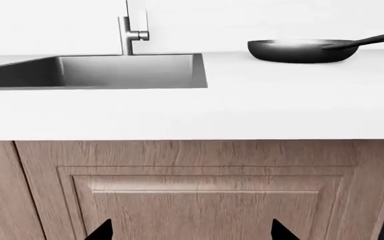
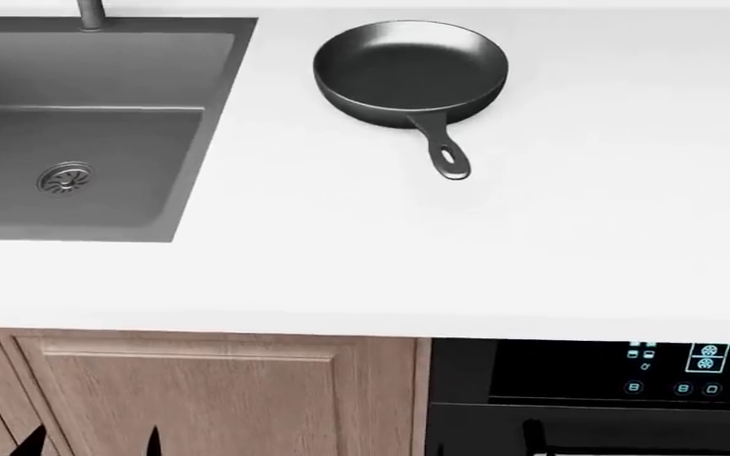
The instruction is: Pick the pan and sponge and place them into the sink. Then turn on the water.
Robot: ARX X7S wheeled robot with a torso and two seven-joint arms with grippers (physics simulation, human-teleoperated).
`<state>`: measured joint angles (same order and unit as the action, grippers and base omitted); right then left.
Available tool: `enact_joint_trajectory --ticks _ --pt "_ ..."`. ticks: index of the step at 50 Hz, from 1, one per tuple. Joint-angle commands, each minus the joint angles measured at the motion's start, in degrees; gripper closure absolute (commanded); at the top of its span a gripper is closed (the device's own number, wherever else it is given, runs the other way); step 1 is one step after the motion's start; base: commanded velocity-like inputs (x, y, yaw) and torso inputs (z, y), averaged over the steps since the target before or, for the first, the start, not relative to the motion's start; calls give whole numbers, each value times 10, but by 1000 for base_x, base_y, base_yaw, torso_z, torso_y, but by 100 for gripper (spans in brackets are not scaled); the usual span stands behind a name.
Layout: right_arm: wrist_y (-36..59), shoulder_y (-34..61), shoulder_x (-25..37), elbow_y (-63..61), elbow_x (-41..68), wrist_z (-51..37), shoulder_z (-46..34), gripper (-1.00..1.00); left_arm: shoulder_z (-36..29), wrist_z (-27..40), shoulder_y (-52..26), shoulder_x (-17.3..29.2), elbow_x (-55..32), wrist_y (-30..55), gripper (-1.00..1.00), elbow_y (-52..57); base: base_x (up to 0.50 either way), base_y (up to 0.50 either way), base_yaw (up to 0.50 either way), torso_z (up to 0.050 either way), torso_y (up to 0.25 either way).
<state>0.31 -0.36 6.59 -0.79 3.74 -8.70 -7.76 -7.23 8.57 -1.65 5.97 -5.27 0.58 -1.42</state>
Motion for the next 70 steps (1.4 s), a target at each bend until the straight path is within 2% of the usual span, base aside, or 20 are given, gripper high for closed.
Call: enact_joint_trajectory --ticks 1,19,37,39,41,43,47,52,55,58,61,64,65,67,69,70 --pt "-1 0 5 0 4 -9 -6 -100 -7 9 -4 4 -6 0 -100 -3 0 0 0 50 0" --pt "-5 -2 12 -5 10 -18 -16 -100 -13 16 -4 12 -20 0 -100 -2 0 0 0 50 0" --pt "-12 0 19 -3 20 -18 -26 -100 -22 17 -3 19 -31 -7 -100 6 0 0 0 0 0" --pt "-25 -4 22 -17 36 -3 -29 -100 -6 15 5 19 -60 -9 -100 26 0 0 0 0 0" --pt "-4 -4 22 -30 57 -3 -20 -100 -19 38 9 26 -26 20 -100 60 0 0 0 0 0" --pt "61 5 36 -100 77 -8 -12 -100 -17 32 10 34 -59 97 -100 131 0 0 0 0 0" --pt "178 36 66 -219 87 -29 -2 -100 -7 36 4 51 -92 177 -100 215 0 0 0 0 0" --pt "331 99 108 -322 131 -36 28 -100 14 48 -51 84 -149 333 -100 320 0 0 0 0 0" --pt "422 142 125 -372 172 -41 55 -100 28 50 -78 101 -176 389 -100 357 0 0 0 0 0" --pt "543 223 151 -413 235 -42 103 -100 74 60 -140 125 -251 513 -100 411 0 0 0 0 0" --pt "632 287 164 -417 280 -47 137 -100 105 64 -191 136 -301 589 -100 419 0 0 0 0 0" --pt "675 323 168 -422 306 -49 157 -100 106 63 -224 154 -315 630 -100 415 0 0 0 0 0" --pt "697 344 167 -423 322 -49 171 -100 151 70 -242 139 -351 660 -100 409 0 0 0 0 0" --pt "717 360 174 -416 326 -51 169 -100 132 72 -256 149 -344 668 -100 407 0 0 0 0 0" --pt "739 374 173 -411 339 -50 182 -100 144 83 -277 139 -362 696 -100 404 0 0 0 0 0" --pt "752 378 166 -409 356 -44 200 -100 154 75 -281 153 -373 711 -100 405 0 0 0 0 0"
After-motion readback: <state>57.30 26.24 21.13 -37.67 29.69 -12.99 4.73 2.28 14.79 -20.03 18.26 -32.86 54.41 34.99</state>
